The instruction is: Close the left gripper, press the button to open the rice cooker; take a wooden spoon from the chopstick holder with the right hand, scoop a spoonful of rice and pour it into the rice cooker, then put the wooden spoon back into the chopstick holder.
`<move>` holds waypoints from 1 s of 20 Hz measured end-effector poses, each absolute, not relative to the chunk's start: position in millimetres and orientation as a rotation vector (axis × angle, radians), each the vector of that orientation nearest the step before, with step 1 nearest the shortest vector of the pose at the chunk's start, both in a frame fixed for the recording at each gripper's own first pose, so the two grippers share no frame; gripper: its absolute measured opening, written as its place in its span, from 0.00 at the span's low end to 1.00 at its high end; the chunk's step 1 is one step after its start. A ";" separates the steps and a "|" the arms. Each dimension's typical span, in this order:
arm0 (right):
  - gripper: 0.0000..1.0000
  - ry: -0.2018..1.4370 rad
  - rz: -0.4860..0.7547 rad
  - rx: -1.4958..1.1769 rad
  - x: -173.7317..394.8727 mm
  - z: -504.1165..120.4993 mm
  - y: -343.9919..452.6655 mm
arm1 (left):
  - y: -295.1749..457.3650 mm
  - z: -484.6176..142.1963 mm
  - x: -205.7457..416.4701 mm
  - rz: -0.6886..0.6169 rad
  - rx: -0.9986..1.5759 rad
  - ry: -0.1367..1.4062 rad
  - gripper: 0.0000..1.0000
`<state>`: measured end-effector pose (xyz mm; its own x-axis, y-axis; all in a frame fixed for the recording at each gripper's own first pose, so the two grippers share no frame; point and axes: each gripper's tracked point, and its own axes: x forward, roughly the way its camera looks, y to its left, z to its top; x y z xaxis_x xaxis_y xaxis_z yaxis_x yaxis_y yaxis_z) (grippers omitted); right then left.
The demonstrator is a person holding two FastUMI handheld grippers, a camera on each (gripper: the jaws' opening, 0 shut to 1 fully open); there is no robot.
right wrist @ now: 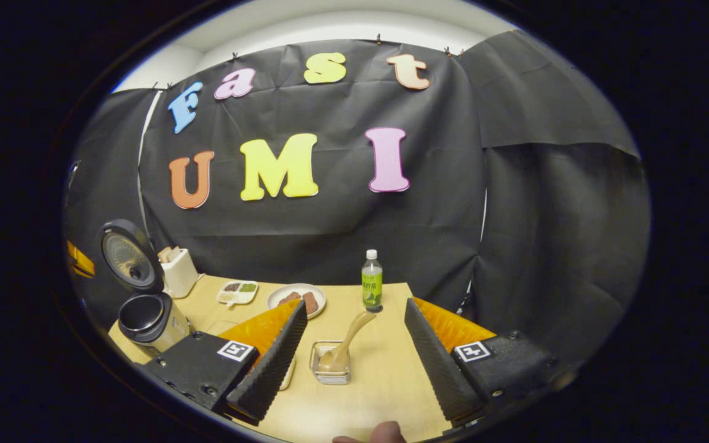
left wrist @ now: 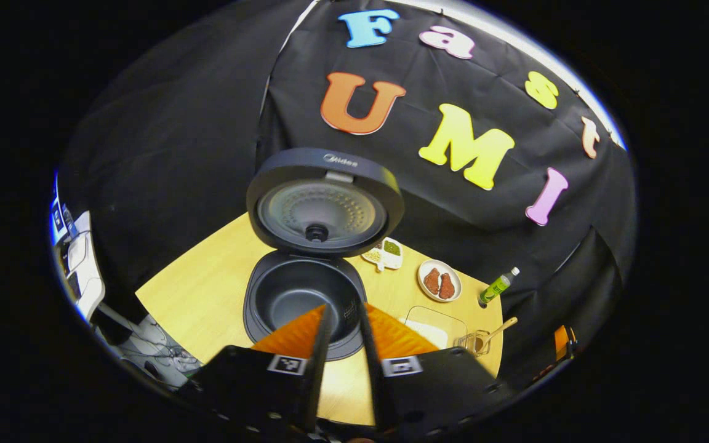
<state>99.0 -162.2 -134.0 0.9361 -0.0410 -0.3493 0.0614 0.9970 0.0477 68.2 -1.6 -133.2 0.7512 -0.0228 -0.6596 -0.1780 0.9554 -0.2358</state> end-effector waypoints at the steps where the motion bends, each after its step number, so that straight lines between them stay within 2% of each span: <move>1: 1.00 0.371 -0.044 0.067 100.7 -139.2 -162.1 | -2.7 -133.4 69.6 0.088 -0.257 0.706 0.69; 2: 1.00 0.388 -0.033 0.079 103.6 -145.8 -161.5 | -1.2 -132.9 66.5 0.095 -0.225 0.687 0.98; 3: 1.00 0.412 -0.020 0.096 107.2 -154.0 -160.7 | -2.0 -126.5 64.2 0.097 -0.201 0.664 0.95; 10: 1.00 0.583 0.027 0.227 154.6 -228.9 -163.7 | -6.2 -91.7 42.4 0.137 -0.162 0.534 0.95; 20: 1.00 0.761 0.053 0.292 231.1 -333.9 -155.5 | 5.9 -76.6 10.0 0.201 -0.140 0.467 0.95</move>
<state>231.1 -155.5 -333.9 0.7250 0.1527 -0.6716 0.0573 0.9584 0.2798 10.0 5.9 -76.6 0.8737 0.1599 -0.4594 -0.2236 0.9707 -0.0874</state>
